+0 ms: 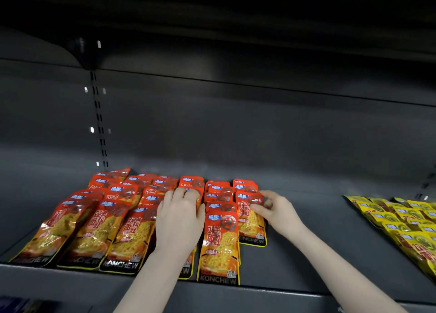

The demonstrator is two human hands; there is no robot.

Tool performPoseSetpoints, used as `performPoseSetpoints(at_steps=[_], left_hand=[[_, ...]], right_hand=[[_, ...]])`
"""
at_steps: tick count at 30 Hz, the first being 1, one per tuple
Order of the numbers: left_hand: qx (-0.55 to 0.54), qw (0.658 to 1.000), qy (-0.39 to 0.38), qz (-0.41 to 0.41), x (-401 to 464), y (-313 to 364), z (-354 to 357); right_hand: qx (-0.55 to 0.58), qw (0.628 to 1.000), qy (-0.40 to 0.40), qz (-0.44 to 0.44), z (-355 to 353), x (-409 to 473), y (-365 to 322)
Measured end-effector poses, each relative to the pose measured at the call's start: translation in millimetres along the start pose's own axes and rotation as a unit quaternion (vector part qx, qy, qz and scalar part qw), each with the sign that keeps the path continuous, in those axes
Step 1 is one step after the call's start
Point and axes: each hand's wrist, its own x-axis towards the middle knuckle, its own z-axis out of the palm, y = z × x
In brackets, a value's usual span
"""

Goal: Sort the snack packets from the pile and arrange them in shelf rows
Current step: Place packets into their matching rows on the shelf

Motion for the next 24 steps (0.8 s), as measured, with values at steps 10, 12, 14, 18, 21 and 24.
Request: performPoseSetpoints(at_steps=[10,12,14,18,21,24], left_hand=[[-0.001,0.999,-0.035,-0.013,9,-1,-5],[0.005,0.999,-0.043,-0.006,9,1,-6],[0.014,0.999,-0.044,0.008,8,6,-9],[0.017,0.998,-0.054,0.027,3,21,-16],[0.007,0.998,-0.051,0.039,-2,43,-22],[0.009,0.996,-0.057,0.066,-10,74,-25]], right_hand=[[-0.033,0.997,0.065,0.023,-5,-5,-4],[-0.034,0.994,0.1,0.032,-9,-10,-7],[-0.054,0.991,0.121,0.035,-12,-19,-8],[-0.136,0.981,0.132,0.029,-25,-45,-5],[-0.2,0.969,0.146,0.011,-47,-61,0],[-0.271,0.947,0.169,-0.013,-77,-77,10]])
